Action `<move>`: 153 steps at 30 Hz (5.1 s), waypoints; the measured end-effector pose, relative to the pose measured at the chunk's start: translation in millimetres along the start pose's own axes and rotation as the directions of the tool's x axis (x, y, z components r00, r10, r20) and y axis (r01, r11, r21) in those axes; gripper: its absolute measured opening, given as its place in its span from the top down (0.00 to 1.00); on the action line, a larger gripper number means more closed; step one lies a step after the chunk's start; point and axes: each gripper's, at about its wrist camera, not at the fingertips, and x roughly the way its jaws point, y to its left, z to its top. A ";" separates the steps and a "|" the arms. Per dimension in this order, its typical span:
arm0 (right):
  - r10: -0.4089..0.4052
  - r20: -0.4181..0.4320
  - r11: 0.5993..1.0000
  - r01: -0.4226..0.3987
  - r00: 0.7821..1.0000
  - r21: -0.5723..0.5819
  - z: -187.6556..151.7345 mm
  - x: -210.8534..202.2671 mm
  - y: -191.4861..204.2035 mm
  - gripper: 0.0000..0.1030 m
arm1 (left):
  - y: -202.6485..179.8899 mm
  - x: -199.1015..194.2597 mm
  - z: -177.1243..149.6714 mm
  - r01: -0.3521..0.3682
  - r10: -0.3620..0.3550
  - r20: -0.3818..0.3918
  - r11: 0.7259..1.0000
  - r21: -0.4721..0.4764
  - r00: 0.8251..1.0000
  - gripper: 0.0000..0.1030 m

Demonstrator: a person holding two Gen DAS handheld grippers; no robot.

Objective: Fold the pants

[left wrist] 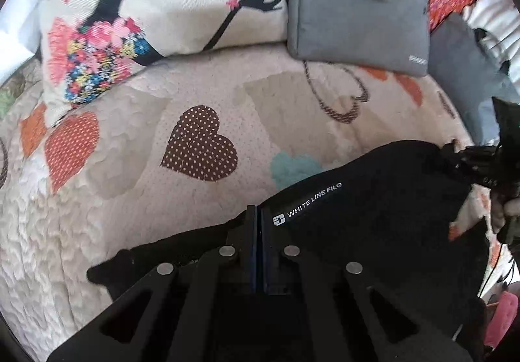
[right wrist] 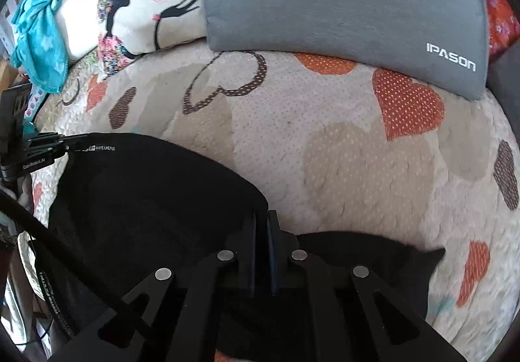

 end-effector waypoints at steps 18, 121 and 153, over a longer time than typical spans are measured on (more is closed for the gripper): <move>0.113 -0.097 0.993 -0.109 0.989 0.045 -177.4 -81.8 78.8 0.93 | -31.3 -149.3 -184.2 0.112 -0.090 0.130 0.979 -0.171 0.987 0.98; -0.243 0.138 0.805 0.120 0.960 0.581 -258.8 -170.0 -55.8 0.90 | -0.9 -162.0 -284.5 0.110 -0.010 0.171 0.803 -0.585 0.985 0.51; 0.022 0.095 0.993 -0.032 0.995 0.111 -100.0 -85.5 77.9 0.39 | 12.5 -91.7 -259.1 -0.011 0.009 -0.007 0.910 -0.415 1.000 0.62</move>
